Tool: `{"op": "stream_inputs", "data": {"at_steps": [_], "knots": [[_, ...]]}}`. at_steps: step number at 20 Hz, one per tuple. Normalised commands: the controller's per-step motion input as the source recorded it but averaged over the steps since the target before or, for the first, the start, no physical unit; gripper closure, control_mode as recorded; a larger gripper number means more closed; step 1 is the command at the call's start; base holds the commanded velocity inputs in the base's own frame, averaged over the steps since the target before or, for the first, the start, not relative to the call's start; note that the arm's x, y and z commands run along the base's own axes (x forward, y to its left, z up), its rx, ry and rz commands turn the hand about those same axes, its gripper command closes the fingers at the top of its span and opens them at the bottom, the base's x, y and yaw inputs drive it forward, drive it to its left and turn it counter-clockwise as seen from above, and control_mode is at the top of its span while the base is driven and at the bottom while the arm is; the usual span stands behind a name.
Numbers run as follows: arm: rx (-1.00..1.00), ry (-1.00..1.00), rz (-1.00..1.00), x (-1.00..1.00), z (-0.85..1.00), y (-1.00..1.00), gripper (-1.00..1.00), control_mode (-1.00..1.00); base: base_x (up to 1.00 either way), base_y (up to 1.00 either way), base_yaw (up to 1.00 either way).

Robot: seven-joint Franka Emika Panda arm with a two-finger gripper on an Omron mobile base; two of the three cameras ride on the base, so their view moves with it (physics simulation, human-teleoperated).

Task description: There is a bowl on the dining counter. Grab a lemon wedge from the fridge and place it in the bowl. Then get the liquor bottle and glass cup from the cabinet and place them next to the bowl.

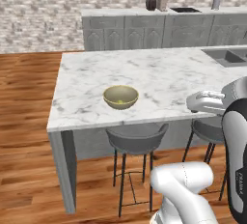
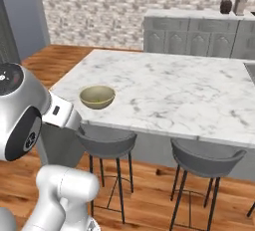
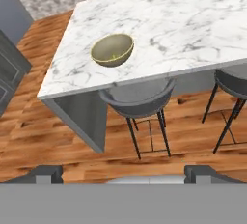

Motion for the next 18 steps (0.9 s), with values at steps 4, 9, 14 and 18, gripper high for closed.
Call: {"op": "stream_inputs", "data": {"at_steps": [4,9,14,18], "knots": [[0.00,0.00,0.00,0.00,0.00,0.00,-1.00,1.00,-0.91,-0.88,0.00],[0.00,0.00,0.00,0.00,0.00,0.00,-1.00,1.00,-0.70,-1.00,0.00],[0.00,0.00,0.00,0.00,0.00,0.00,-1.00,1.00,-0.51,-0.97,-0.03],[0.00,0.00,0.00,0.00,0.00,0.00,-1.00,1.00,-0.41,-0.97,-0.04]]}}
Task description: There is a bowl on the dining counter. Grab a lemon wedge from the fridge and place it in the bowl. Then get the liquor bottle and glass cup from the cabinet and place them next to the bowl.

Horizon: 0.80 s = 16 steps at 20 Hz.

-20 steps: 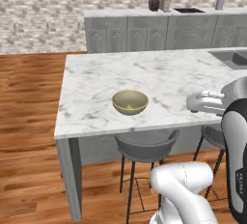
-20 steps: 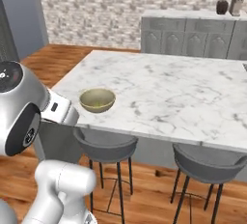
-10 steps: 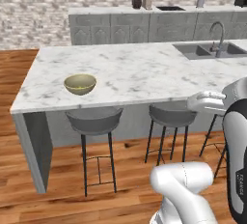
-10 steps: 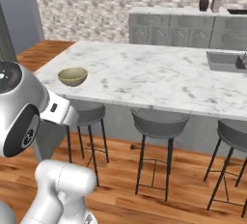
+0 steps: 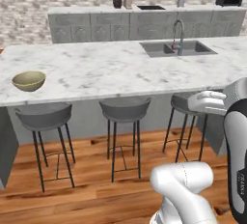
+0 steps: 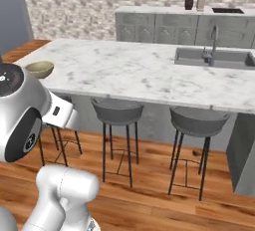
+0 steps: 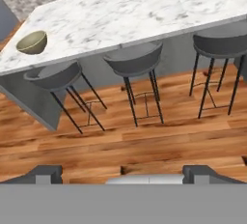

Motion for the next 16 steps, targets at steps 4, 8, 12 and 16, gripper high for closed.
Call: {"op": "stream_inputs", "data": {"at_steps": [4,8,12,16], "knots": [[0.00,0.00,0.00,0.00,0.00,0.00,-1.00,1.00,-0.23,-1.00,-0.01],[0.00,0.00,0.00,0.00,0.00,0.00,-1.00,1.00,-0.08,-1.00,0.00],[0.00,0.00,0.00,0.00,0.00,0.00,-1.00,1.00,-0.08,-1.00,0.00],[0.00,0.00,0.00,0.00,0.00,0.00,-1.00,1.00,-0.07,-1.00,0.00]]}}
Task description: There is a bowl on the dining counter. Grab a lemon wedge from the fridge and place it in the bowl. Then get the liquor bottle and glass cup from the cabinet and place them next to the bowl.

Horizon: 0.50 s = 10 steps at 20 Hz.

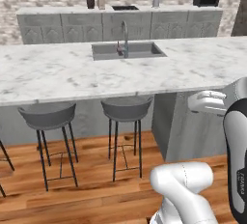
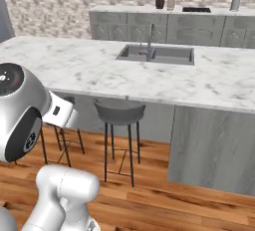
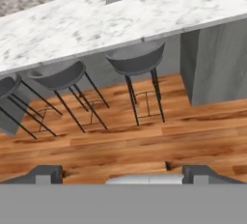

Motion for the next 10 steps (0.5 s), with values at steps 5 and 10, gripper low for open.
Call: {"op": "stream_inputs", "data": {"at_steps": [5,10], "knots": [[0.00,0.00,0.00,0.00,0.00,0.00,-1.00,1.00,-0.07,-1.00,0.00],[0.00,0.00,0.00,0.00,0.00,0.00,-1.00,1.00,-0.05,-1.00,0.00]]}}
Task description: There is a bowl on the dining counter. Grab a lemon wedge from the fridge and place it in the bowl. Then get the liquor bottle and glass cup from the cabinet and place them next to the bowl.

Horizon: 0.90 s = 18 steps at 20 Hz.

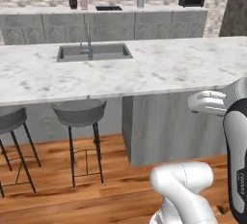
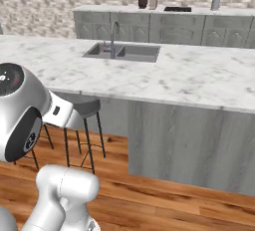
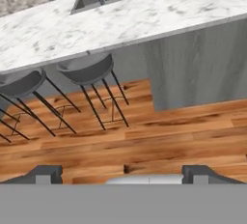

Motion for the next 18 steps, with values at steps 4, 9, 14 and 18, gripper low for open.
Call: {"op": "stream_inputs", "data": {"at_steps": [4,9,14,18], "knots": [[0.00,0.00,0.00,0.00,0.00,0.00,-1.00,1.00,-0.05,-1.00,0.00],[0.00,0.00,0.00,0.00,0.00,0.00,-1.00,1.00,-0.01,-1.00,0.00],[0.00,0.00,0.00,0.00,0.00,0.00,-1.00,1.00,0.00,-1.00,0.00],[0.00,0.00,0.00,0.00,0.00,0.00,-1.00,1.00,0.00,-1.00,0.00]]}}
